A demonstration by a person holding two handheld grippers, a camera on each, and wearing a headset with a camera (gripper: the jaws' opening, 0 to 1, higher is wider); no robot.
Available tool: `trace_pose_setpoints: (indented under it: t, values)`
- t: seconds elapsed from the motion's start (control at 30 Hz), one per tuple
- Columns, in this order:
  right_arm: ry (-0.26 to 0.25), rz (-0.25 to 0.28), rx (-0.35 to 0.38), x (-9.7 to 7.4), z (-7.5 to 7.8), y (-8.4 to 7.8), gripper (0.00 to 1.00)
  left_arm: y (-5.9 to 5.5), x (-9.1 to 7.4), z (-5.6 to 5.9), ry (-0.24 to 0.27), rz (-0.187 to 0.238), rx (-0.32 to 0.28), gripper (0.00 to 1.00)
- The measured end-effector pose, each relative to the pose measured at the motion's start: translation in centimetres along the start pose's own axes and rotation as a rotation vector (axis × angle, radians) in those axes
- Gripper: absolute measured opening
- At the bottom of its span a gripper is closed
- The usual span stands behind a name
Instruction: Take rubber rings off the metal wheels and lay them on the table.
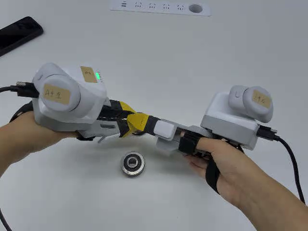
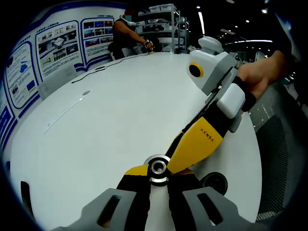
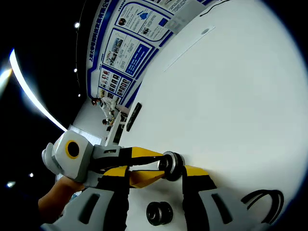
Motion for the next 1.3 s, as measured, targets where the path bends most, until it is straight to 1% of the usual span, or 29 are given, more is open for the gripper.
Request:
trace_pose_setpoints:
  t: [0.03,0.1,0.13,0.3,0.33,0.37,0.43,0.57,0.67,0.8,0.87,0.93,0.97,1.07,1.13,1.2,1.23,1.27,1.3]
  values:
    - [-0.005,0.007,-0.005,0.0,0.1,0.1,0.45,0.0,0.0,0.0,0.000,0.001,0.000,0.12]
    - [-0.003,0.003,0.002,0.0,0.1,0.1,0.44,0.0,0.0,0.0,-0.001,0.005,-0.003,0.12]
    - [0.008,-0.002,0.009,0.0,0.0,0.1,0.44,-0.1,0.0,0.0,-0.001,0.006,-0.004,0.12]
    - [0.027,-0.006,0.020,-0.1,0.2,0.2,0.43,-0.1,0.0,0.0,-0.002,0.005,-0.001,0.12]
    - [0.035,-0.007,0.035,-0.1,0.2,0.2,0.43,-0.1,0.0,0.0,-0.001,0.005,-0.001,0.12]
    - [0.053,-0.010,0.076,-0.2,0.4,0.3,0.43,-0.1,0.0,0.0,-0.001,0.006,-0.002,0.12]
    - [0.064,-0.011,0.095,-0.2,0.7,0.4,0.42,-0.1,-0.1,-0.1,-0.002,0.006,-0.003,0.12]
    - [0.057,-0.009,0.059,-0.2,0.7,0.4,0.41,-0.1,-0.1,-0.1,-0.002,0.004,-0.001,0.12]
    - [0.054,-0.006,0.050,-0.3,0.7,0.4,0.41,-0.1,-0.1,-0.1,-0.001,0.003,0.001,0.12]
    - [0.055,0.001,0.041,-0.5,0.8,0.5,0.36,-0.1,-0.1,0.0,-0.002,0.001,0.002,0.12]
    - [0.054,-0.004,0.035,-0.4,0.8,0.4,0.36,-0.1,-0.1,-0.1,-0.003,0.001,0.004,0.12]
    - [0.038,-0.004,0.033,-0.3,1.1,0.4,0.32,-0.1,-0.1,-0.1,-0.004,-0.001,0.006,0.12]
    - [0.016,-0.005,0.035,-0.3,1.3,0.4,0.29,-0.1,-0.1,-0.1,-0.004,-0.002,0.006,0.12]
    - [-0.018,-0.012,0.064,-0.1,2.1,0.4,0.17,-0.1,-0.1,0.0,-0.003,0.000,0.005,0.12]
    - [-0.037,-0.018,0.053,0.0,2.4,0.4,0.09,-0.1,-0.1,0.0,-0.003,0.001,0.005,0.12]
    - [-0.047,-0.020,0.024,0.0,2.5,0.4,0.06,0.0,-0.1,0.0,-0.004,-0.001,0.007,0.12]
    - [-0.054,-0.020,0.021,0.0,2.5,0.4,0.05,0.0,-0.1,0.0,-0.004,-0.001,0.007,0.12]
    - [-0.050,-0.017,0.020,0.0,2.5,0.4,0.04,0.0,-0.1,-0.1,-0.003,-0.001,0.008,0.12]
    - [-0.053,-0.017,0.032,0.0,2.5,0.4,0.04,-0.1,-0.1,-0.1,-0.003,0.001,0.006,0.12]
Point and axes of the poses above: the centre of the closed fingertips' face, and the gripper's own axes: x roughly forward along the fingers, z roughly to its right, y roughly out of its top, the point moved 7 cm from there along -x, roughly backward along the fingers, and after that the axes turned 8 degrees about -y, right-handed, at the moved point
